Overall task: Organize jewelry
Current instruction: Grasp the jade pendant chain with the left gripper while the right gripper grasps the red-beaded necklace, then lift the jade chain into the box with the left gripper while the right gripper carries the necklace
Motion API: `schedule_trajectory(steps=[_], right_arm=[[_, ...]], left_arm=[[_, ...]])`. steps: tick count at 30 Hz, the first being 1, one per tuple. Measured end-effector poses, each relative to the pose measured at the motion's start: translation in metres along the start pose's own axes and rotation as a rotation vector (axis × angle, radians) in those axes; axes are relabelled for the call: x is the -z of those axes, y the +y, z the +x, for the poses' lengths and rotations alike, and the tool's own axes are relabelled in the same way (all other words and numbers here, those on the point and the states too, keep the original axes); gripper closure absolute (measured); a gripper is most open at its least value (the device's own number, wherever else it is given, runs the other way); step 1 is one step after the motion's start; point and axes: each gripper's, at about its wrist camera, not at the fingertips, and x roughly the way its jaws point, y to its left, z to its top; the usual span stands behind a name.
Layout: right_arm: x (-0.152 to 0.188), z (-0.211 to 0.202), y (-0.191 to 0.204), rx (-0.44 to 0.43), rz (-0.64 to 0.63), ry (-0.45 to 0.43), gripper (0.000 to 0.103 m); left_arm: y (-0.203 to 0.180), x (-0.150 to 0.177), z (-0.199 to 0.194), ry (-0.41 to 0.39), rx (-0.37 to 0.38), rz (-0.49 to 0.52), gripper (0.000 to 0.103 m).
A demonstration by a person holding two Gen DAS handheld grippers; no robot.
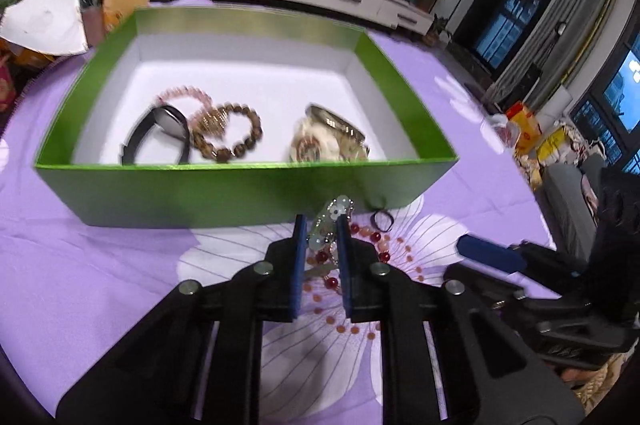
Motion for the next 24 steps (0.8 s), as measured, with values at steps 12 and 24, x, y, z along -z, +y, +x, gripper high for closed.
schedule_trajectory(steps=[12,24], right_arm=[[-0.011,0.055,0.040,0.053,-0.177,0.085,0.071],[-0.014,0.084,0.048,0.153,-0.288,0.119,0.079]], left_arm=[[0.032,0.017,-0.033,-0.033,-0.041,-0.068,0.089],[0.049,0.019,-0.038,-0.047,-0.033,-0.108,0.089]])
